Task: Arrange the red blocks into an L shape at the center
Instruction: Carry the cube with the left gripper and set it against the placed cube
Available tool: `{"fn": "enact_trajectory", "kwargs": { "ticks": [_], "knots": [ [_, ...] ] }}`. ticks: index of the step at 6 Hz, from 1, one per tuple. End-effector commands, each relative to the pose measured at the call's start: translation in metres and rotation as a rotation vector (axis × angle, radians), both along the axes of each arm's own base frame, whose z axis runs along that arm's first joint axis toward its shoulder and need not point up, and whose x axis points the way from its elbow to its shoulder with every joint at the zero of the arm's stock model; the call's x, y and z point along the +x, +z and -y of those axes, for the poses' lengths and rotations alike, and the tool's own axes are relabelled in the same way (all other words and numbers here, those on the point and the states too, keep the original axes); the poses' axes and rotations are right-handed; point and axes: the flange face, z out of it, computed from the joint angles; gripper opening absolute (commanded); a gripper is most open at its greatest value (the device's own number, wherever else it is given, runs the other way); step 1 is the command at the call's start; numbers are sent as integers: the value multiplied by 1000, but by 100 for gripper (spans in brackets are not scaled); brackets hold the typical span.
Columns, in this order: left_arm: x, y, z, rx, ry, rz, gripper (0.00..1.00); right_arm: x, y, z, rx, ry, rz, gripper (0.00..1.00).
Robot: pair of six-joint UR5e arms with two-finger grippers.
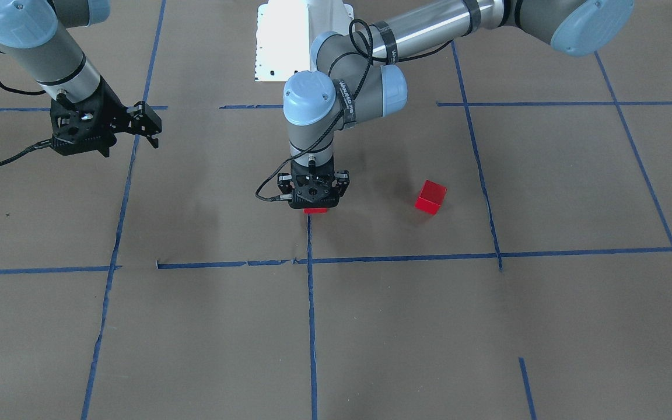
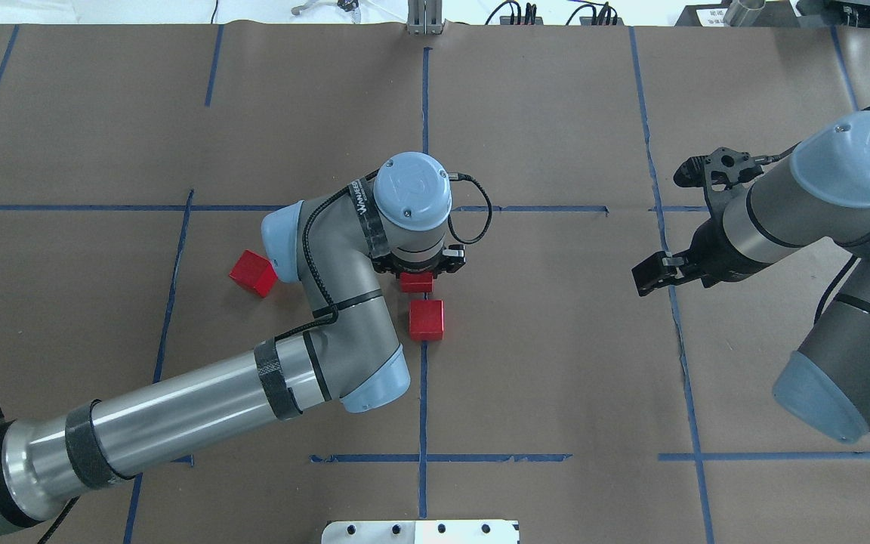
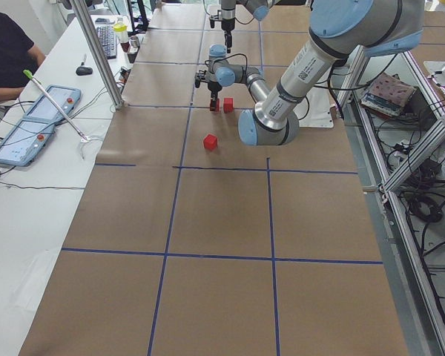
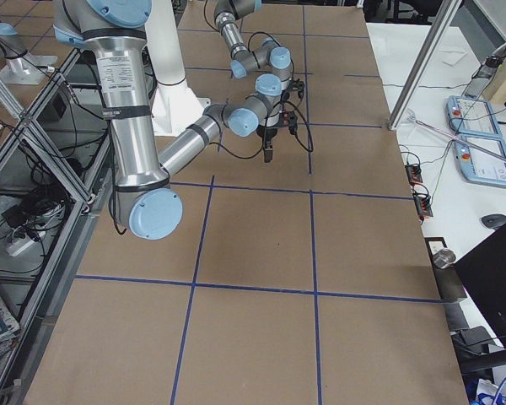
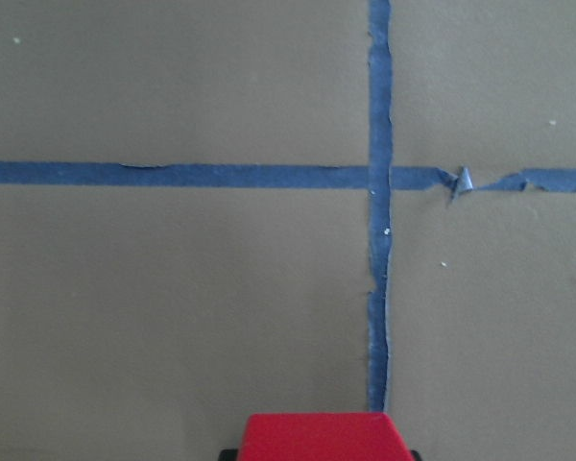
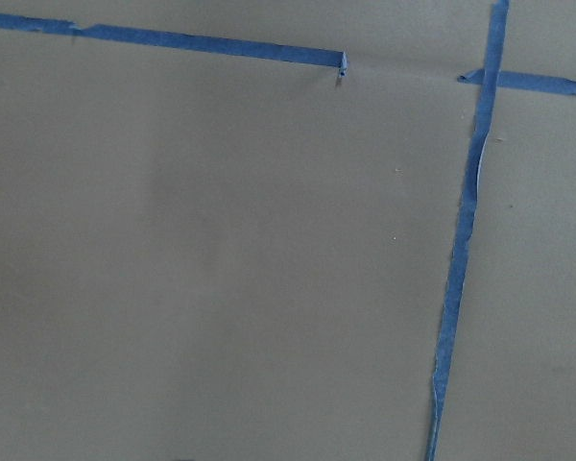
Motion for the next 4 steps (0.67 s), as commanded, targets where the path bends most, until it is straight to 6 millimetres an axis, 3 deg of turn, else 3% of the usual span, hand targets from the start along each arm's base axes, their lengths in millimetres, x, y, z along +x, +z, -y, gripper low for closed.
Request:
{"fn": "enact_trajectory", "kwargs": {
  "ticks": [1, 4],
  "knots": [
    [3, -1, -4, -2, 3, -6, 3, 0, 0, 0, 0, 0, 0, 100],
    [7, -2, -12, -2, 12, -8, 4, 0, 1, 0, -3, -1, -1, 100]
  ]
}}
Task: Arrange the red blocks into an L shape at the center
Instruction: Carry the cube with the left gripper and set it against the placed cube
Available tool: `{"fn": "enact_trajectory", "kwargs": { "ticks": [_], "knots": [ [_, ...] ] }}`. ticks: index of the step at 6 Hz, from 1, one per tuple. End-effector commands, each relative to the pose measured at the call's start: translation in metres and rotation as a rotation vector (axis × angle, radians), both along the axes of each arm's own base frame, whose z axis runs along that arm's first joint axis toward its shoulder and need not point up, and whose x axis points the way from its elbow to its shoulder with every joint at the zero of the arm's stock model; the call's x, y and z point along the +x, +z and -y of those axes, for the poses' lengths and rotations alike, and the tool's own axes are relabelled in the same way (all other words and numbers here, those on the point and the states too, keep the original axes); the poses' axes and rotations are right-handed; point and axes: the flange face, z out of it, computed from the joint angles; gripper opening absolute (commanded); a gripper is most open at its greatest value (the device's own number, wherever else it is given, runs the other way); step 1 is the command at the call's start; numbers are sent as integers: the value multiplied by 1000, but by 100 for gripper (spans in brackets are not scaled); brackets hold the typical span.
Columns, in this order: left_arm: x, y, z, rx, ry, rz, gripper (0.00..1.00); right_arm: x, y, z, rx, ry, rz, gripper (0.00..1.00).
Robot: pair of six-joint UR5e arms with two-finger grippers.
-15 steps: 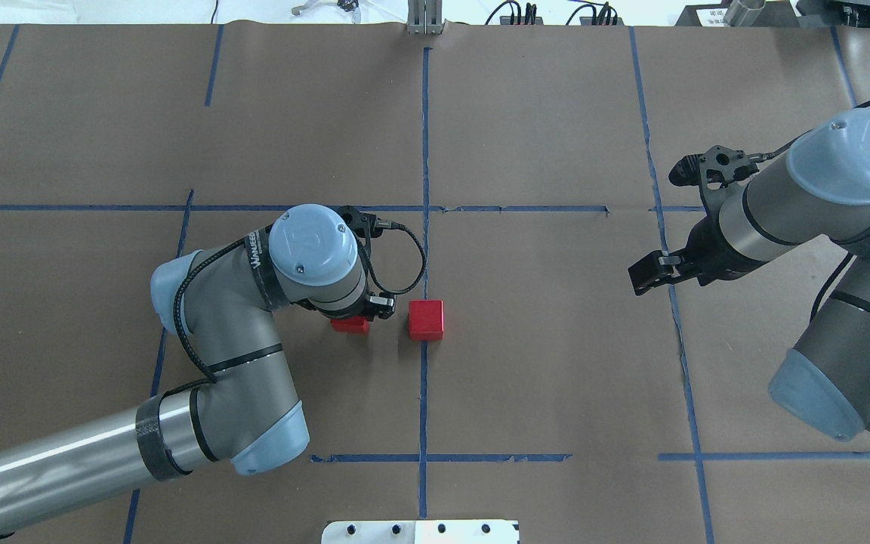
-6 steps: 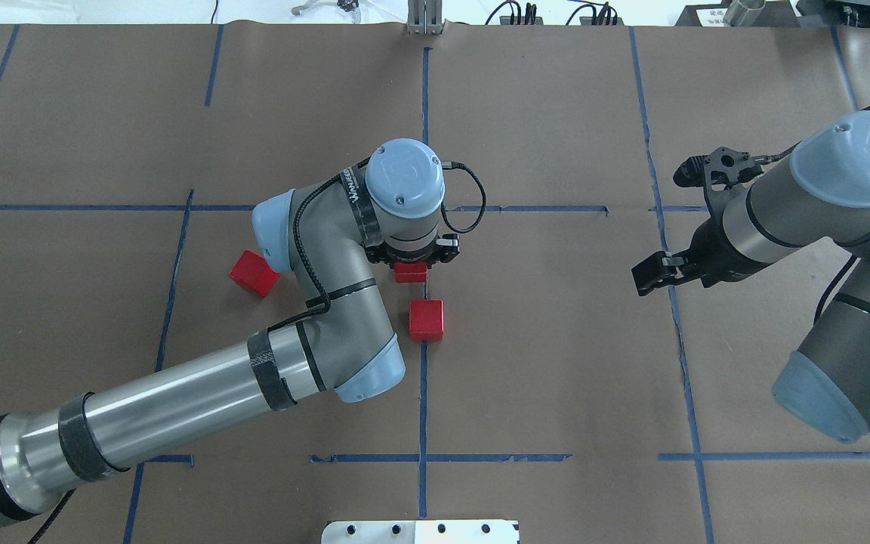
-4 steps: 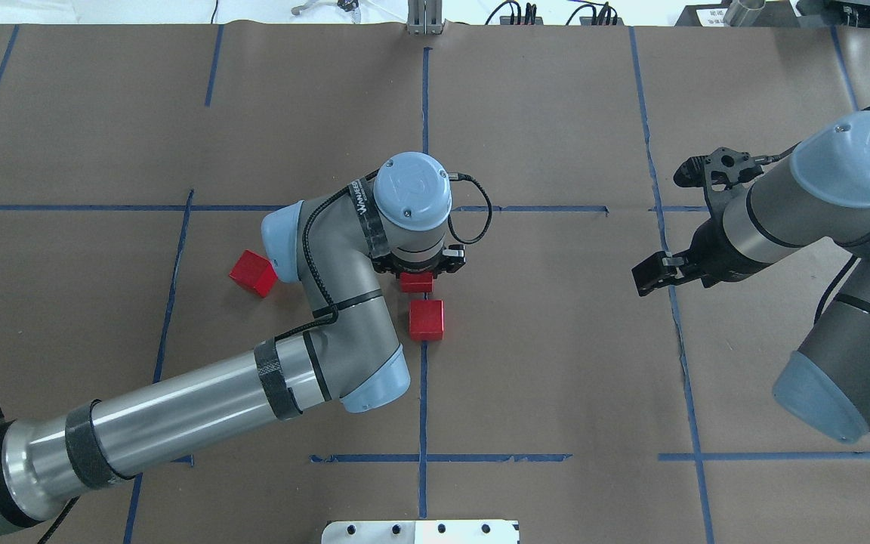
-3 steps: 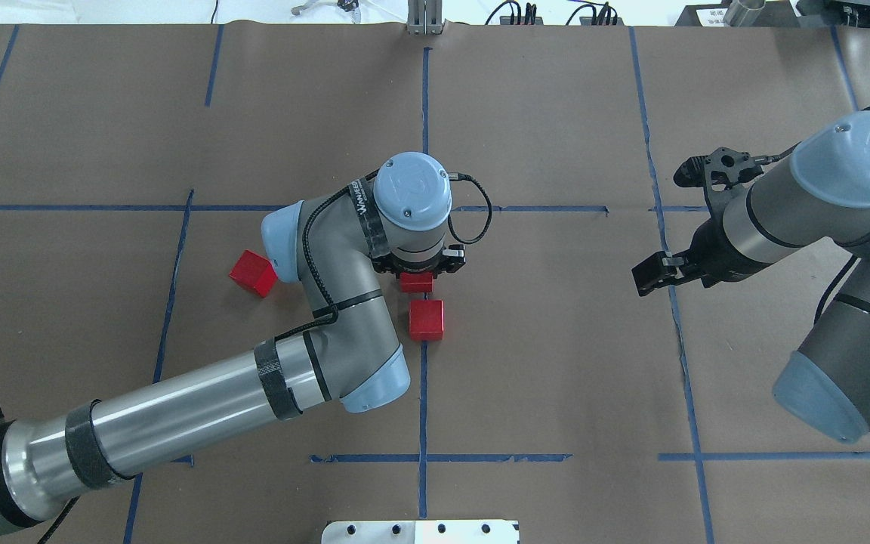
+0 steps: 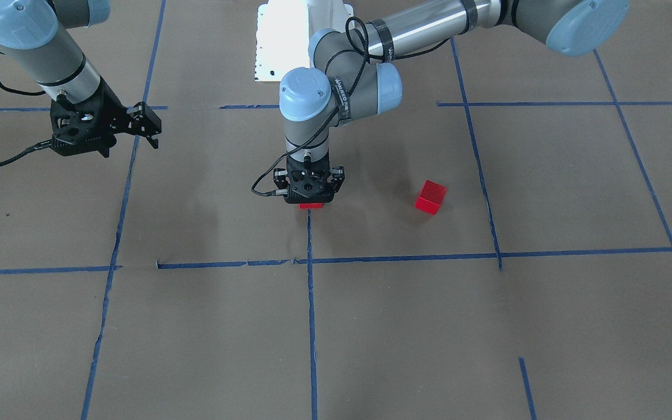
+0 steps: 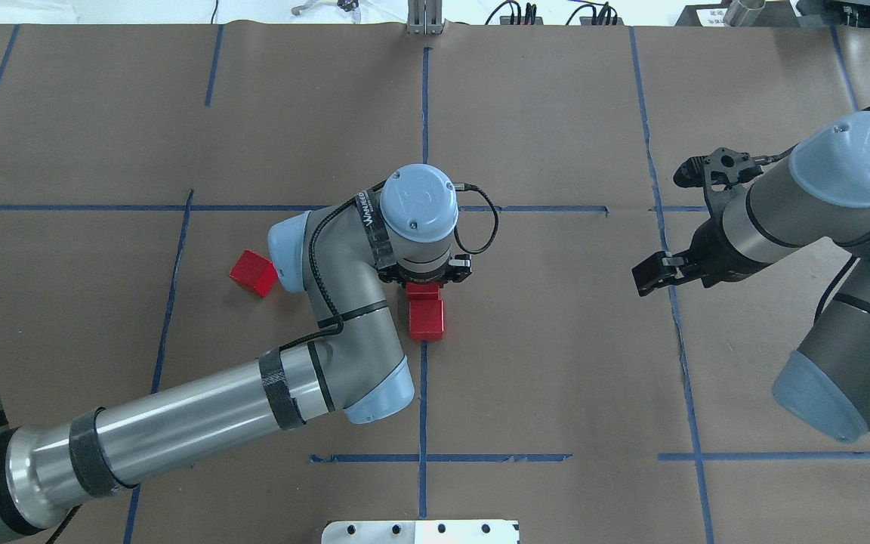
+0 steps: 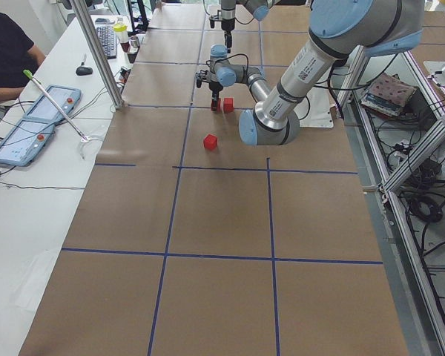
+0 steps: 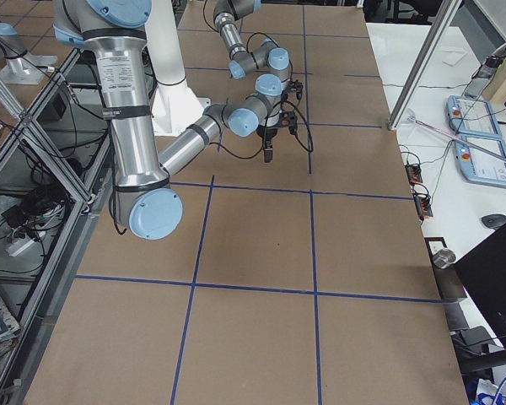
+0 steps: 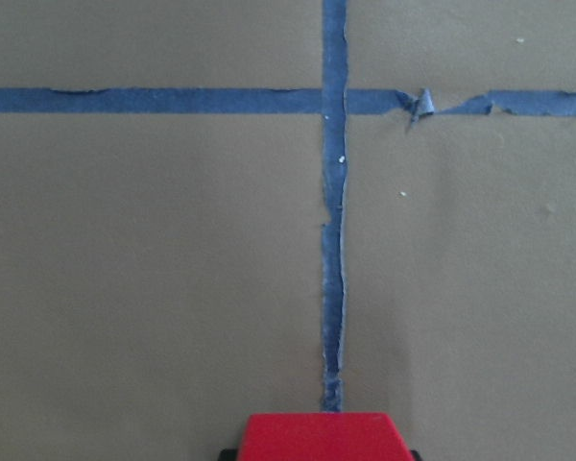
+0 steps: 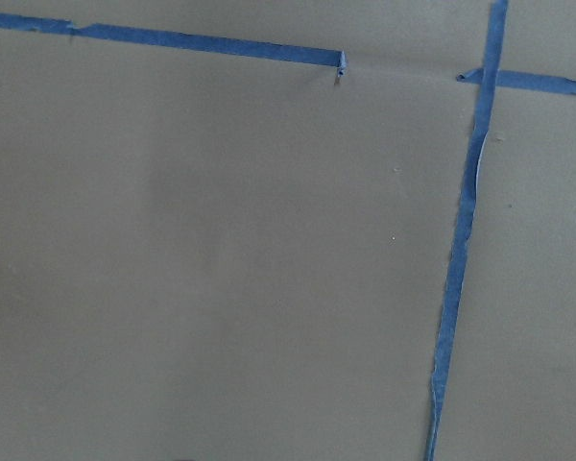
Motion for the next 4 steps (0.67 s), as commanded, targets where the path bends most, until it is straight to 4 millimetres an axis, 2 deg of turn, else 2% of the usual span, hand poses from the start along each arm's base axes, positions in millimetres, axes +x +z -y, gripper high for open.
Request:
{"fn": "enact_trajectory", "kwargs": {
  "ticks": [1, 4],
  "knots": [
    [3, 0, -6, -16, -7, -2, 4, 0, -2, -1, 1, -2, 4, 100],
    [5, 0, -8, -20, -9, -3, 6, 1, -2, -1, 1, -1, 6, 100]
  ]
}}
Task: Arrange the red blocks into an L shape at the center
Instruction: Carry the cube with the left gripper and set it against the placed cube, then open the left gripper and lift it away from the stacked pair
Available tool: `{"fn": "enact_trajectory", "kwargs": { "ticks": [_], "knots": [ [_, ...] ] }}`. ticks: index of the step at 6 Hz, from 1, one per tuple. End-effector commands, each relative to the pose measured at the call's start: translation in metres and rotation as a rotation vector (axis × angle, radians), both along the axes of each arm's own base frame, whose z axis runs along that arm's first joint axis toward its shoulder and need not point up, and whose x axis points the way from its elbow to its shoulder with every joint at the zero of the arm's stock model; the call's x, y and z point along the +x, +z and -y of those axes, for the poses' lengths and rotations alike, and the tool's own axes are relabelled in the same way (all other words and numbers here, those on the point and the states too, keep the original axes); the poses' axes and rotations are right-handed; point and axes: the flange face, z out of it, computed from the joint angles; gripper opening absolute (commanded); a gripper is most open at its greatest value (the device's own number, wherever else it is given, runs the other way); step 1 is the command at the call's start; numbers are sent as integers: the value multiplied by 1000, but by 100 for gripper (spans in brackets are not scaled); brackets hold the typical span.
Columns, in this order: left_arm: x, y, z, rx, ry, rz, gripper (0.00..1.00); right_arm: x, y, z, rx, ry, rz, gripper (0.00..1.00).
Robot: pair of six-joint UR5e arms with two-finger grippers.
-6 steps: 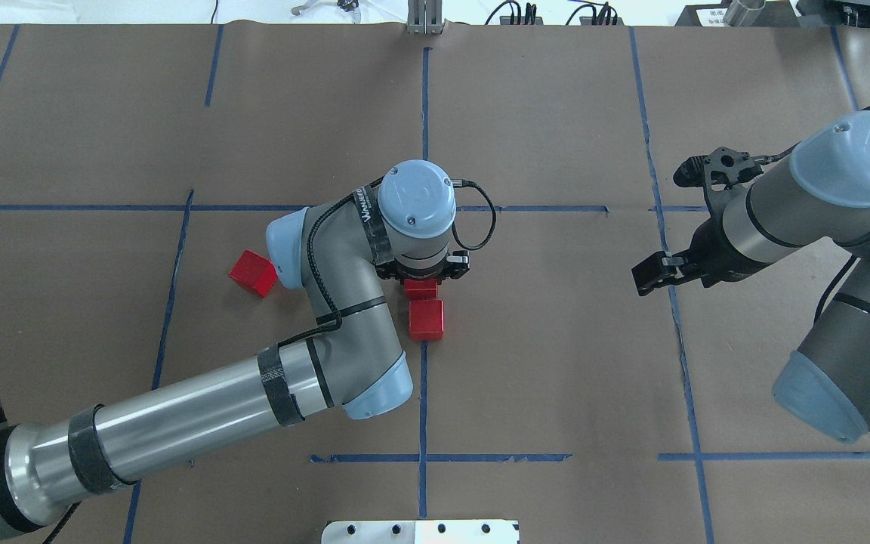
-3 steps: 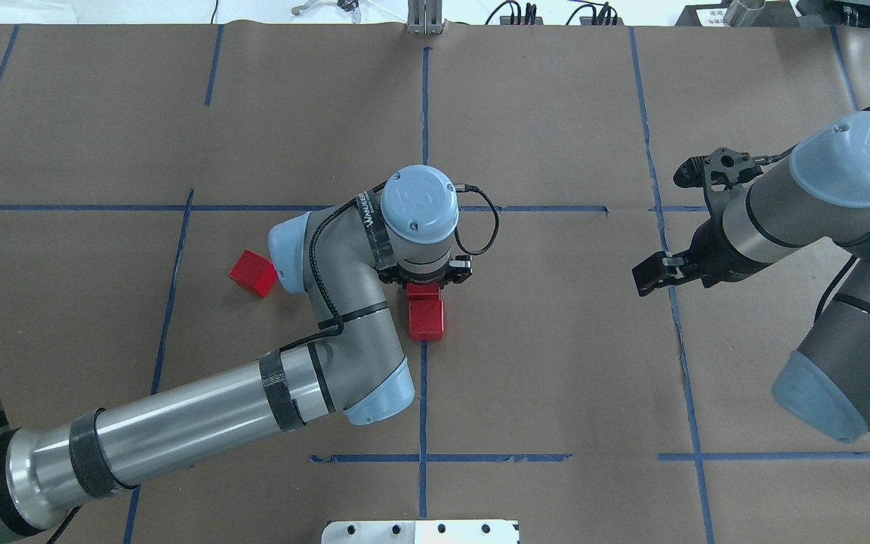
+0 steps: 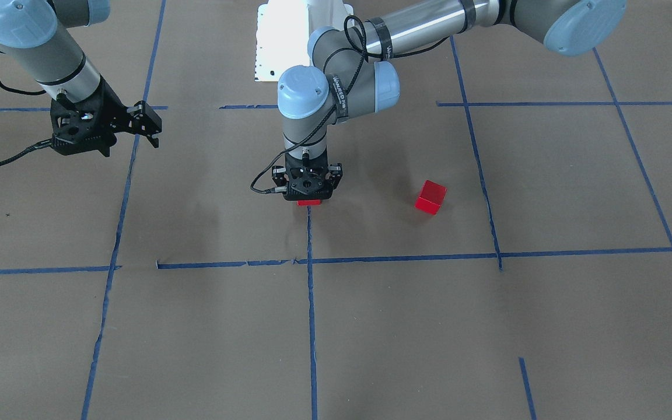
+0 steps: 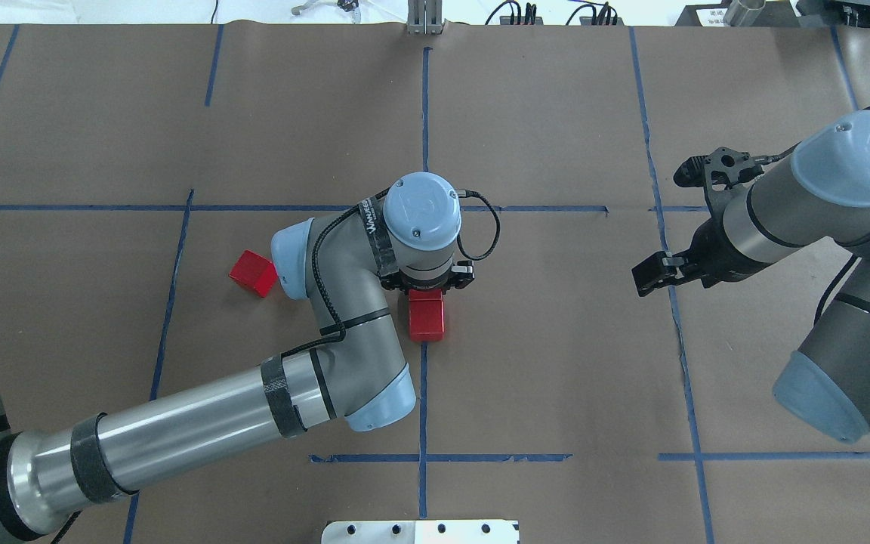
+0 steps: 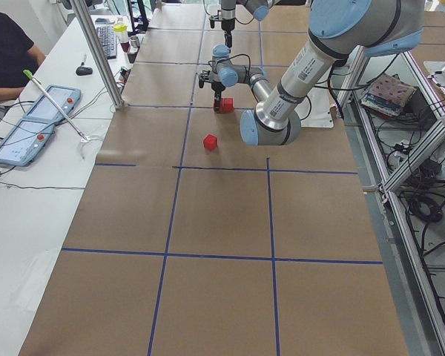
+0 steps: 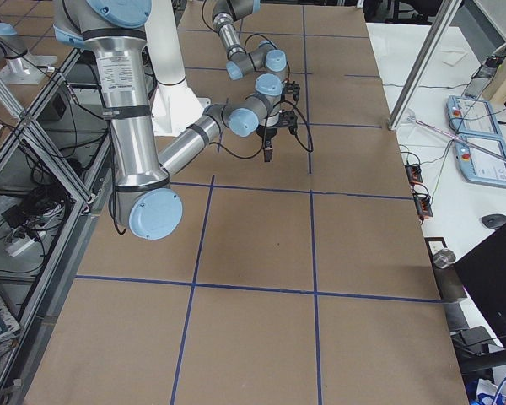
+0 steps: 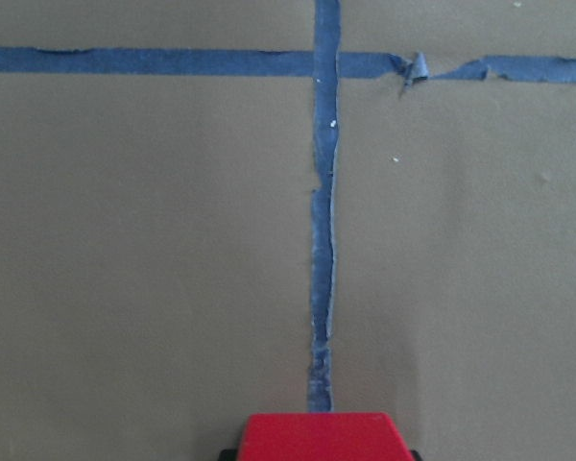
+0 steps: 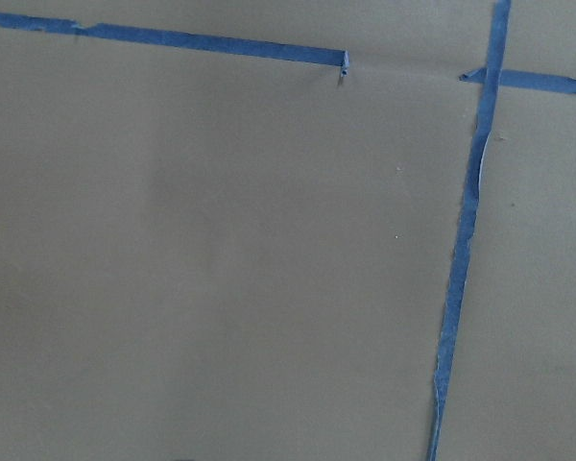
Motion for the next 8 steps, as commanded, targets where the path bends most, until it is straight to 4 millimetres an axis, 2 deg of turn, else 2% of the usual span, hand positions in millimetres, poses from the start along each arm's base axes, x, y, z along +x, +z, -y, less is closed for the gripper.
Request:
{"fn": "enact_trajectory", "kwargs": {
  "ticks": [1, 3, 4, 5, 7, 8],
  "knots": [
    [1, 1, -2, -3, 0, 1, 18, 0, 0, 0, 0, 0, 1, 100],
    [1, 4, -2, 8, 11, 2, 87, 0, 0, 0, 0, 0, 1, 100],
    [1, 4, -2, 6, 10, 4, 100, 0, 0, 0, 0, 0, 1, 100],
    [1, 4, -2, 3, 6, 2, 100, 0, -1, 0, 0, -1, 3, 100],
    [-16, -24, -6, 31, -2, -55, 100, 0, -1, 0, 0, -2, 3, 100],
    [-37, -31, 12, 41, -32, -68, 100, 1, -2, -1, 2, -2, 6, 100]
  ]
}}
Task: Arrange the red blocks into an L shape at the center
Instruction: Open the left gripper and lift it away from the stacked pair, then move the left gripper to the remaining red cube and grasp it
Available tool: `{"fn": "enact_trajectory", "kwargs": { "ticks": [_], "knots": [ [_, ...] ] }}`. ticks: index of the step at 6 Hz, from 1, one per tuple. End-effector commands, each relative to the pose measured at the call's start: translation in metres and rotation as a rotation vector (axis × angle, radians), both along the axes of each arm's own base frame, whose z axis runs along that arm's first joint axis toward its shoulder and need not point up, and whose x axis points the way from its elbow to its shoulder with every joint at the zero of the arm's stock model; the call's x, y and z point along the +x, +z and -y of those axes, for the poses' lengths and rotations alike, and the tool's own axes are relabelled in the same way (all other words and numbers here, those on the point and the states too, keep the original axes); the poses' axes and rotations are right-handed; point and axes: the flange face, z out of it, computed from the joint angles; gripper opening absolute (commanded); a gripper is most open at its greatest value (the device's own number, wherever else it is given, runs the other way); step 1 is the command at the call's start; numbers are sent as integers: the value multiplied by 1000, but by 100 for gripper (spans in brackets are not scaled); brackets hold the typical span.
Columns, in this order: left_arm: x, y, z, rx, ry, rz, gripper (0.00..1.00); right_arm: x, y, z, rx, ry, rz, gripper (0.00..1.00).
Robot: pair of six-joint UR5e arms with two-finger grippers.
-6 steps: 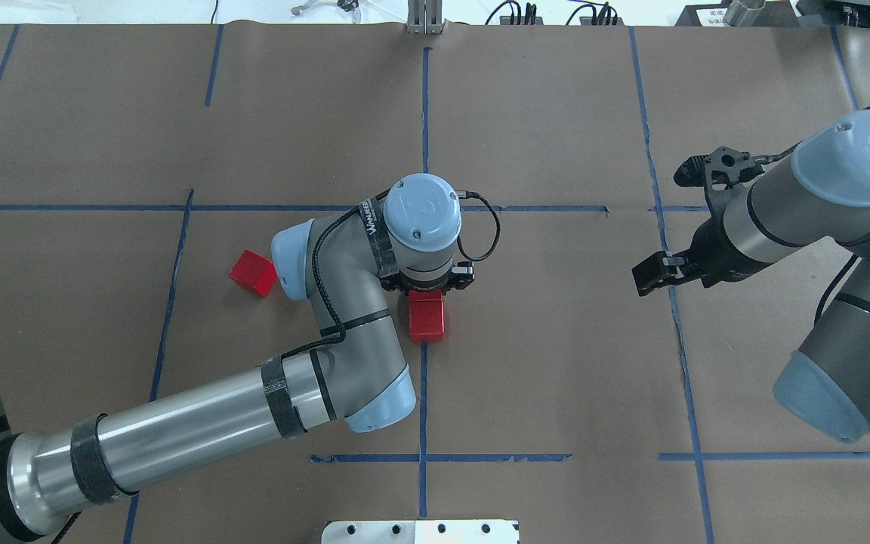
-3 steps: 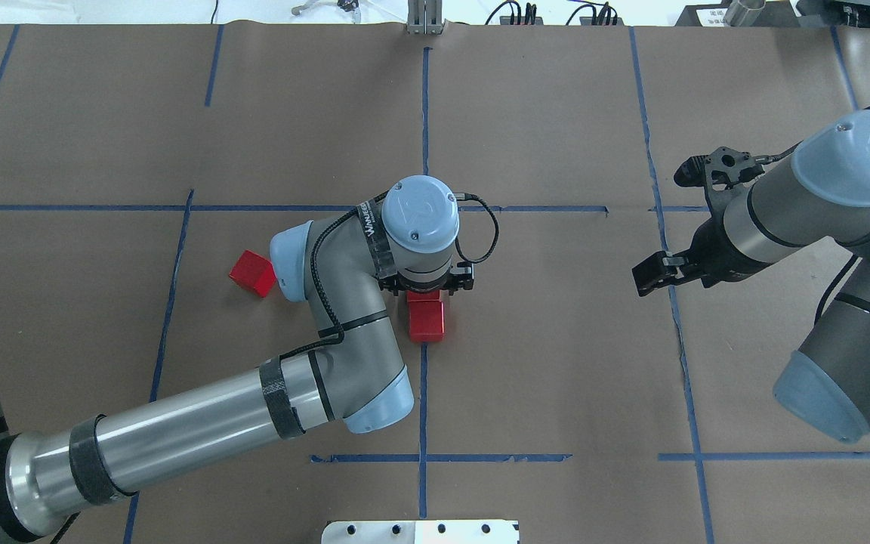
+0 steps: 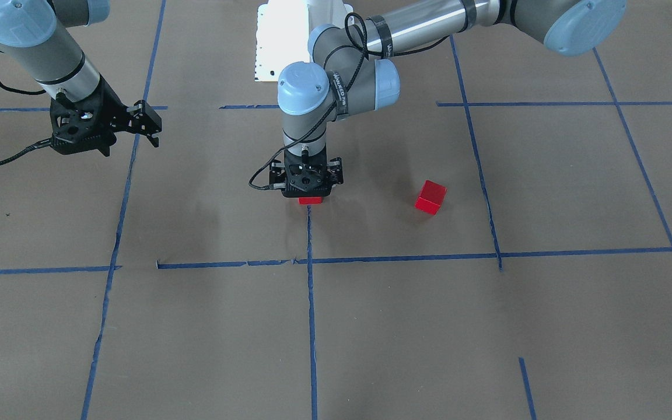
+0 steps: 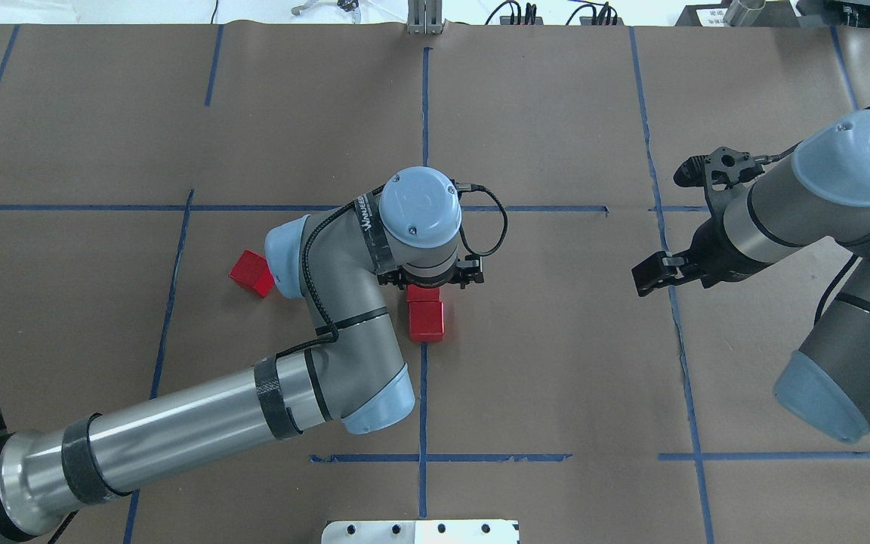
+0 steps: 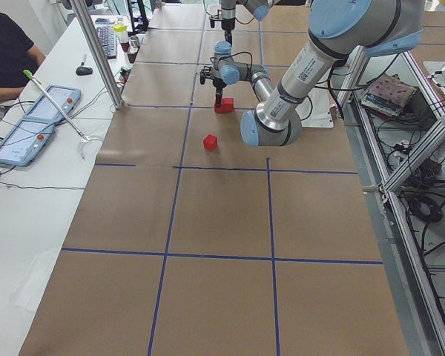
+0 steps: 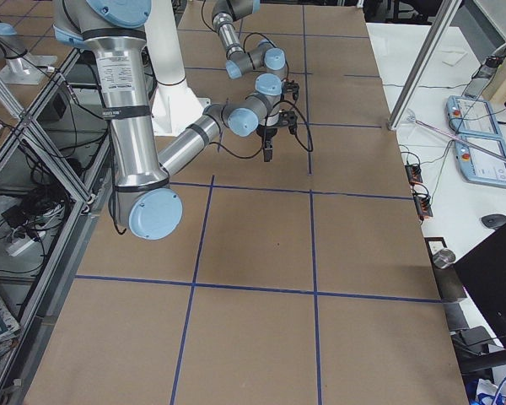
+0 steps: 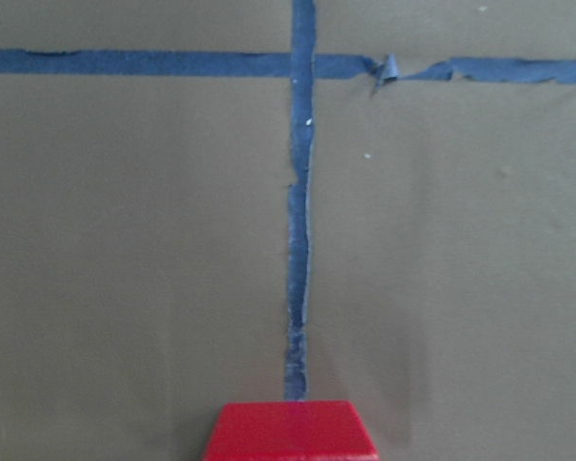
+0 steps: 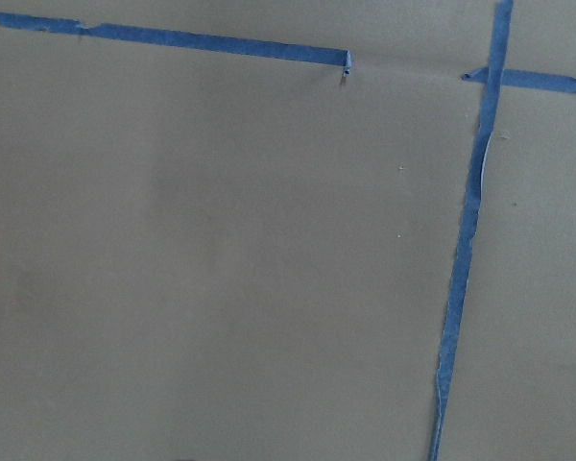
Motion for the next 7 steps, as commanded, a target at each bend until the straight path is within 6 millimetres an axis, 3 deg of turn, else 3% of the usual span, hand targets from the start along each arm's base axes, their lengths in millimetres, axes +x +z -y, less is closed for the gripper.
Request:
{"fn": "enact_trajectory", "kwargs": {
  "ticks": [1, 4, 5, 7],
  "knots": [
    [-42, 18, 30, 13, -44, -2, 98, 7, 7, -6, -7, -2, -7, 100],
    [-162, 113, 36, 250, 108, 69, 97, 7, 7, -7, -8, 0, -9, 100],
    [-181, 141, 44, 236, 165, 77, 96, 7, 7, -7, -8, 0, -9, 100],
    [-192, 161, 52, 259, 212, 105, 94, 7, 7, -7, -8, 0, -9, 100]
  ]
}}
